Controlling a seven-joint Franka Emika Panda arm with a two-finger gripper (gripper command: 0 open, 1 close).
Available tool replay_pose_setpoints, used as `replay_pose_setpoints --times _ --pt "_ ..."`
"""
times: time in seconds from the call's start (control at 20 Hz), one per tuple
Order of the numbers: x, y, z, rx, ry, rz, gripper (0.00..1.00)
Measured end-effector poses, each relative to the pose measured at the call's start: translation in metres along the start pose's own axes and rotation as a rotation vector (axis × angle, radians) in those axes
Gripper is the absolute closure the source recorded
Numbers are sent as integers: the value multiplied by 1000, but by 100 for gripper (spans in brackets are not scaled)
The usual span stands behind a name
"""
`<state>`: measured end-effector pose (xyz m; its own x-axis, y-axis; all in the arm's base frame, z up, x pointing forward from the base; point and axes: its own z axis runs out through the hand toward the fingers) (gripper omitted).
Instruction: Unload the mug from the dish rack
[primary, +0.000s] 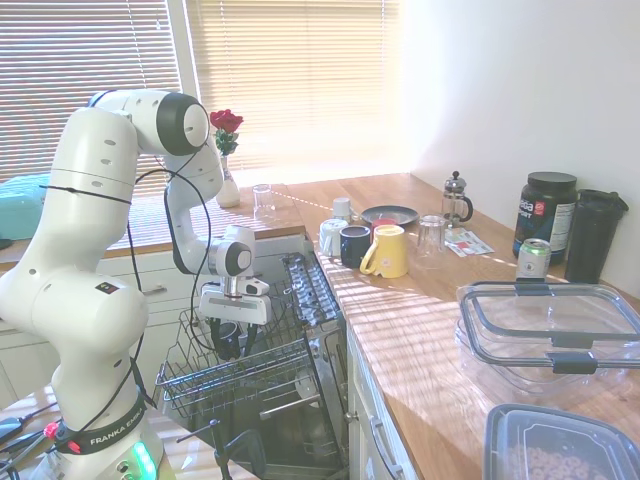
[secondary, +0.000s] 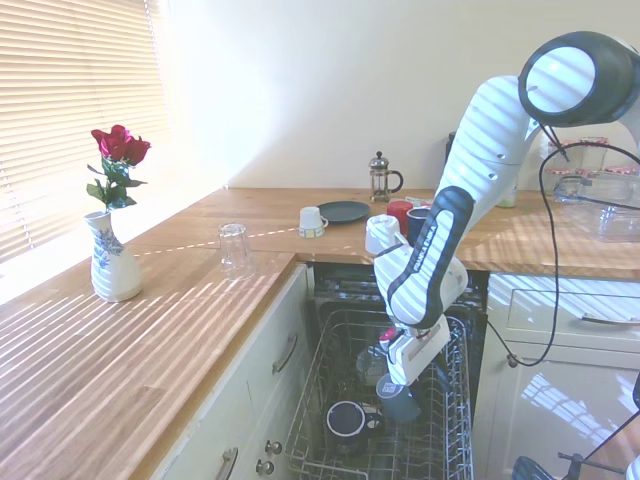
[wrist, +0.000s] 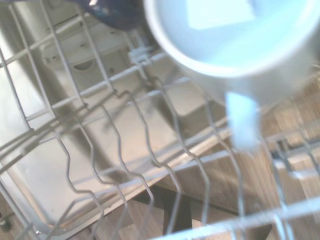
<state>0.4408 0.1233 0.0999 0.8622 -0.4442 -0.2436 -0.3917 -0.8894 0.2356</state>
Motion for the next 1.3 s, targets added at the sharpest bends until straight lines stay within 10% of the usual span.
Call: replay_pose_setpoints --times 0.25,0.3,1.3 --pt "20 -18 15 -54 11 -44 0" --pt "24 -20 19 -65 15 -49 100" --pt "36 -58 52 -146 29 -136 100"
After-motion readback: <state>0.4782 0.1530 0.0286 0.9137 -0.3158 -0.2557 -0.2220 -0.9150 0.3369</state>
